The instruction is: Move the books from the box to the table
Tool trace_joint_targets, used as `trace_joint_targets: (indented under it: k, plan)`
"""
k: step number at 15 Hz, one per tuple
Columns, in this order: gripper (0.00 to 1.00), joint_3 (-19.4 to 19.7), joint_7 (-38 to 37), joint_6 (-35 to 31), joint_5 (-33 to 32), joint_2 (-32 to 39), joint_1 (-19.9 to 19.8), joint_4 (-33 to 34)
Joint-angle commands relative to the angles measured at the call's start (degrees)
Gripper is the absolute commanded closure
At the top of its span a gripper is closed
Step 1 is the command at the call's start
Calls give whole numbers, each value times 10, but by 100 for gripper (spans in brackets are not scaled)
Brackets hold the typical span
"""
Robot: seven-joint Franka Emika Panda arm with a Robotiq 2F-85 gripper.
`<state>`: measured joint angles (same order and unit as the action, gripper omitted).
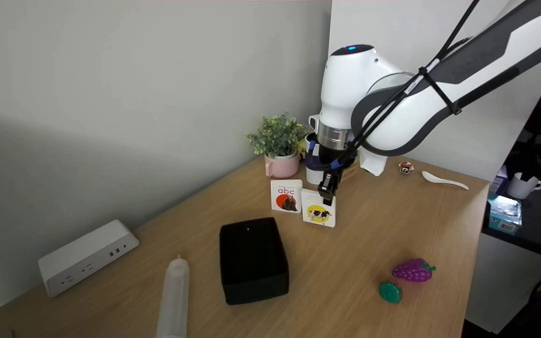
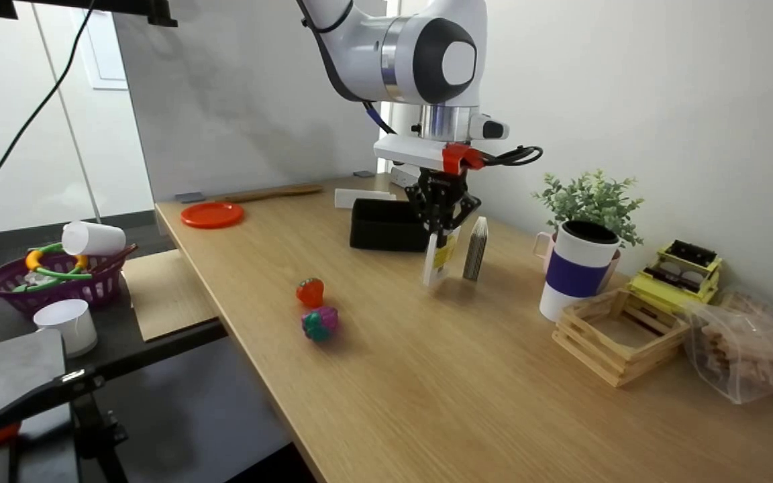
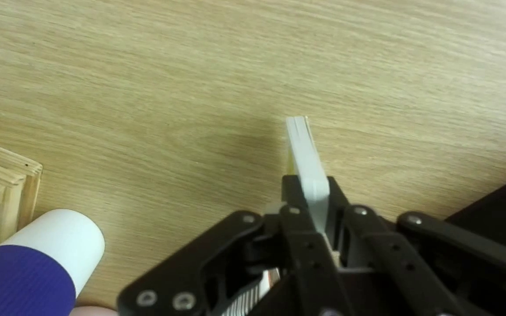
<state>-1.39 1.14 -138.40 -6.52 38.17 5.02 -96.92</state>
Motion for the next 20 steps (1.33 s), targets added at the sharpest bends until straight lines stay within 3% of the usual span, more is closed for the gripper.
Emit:
trace_joint_targets:
  k: [1, 20]
  plan:
    - [96, 10, -12, 16, -11, 9, 11, 20]
    - [96, 6, -2, -85, -7, 26, 7, 25]
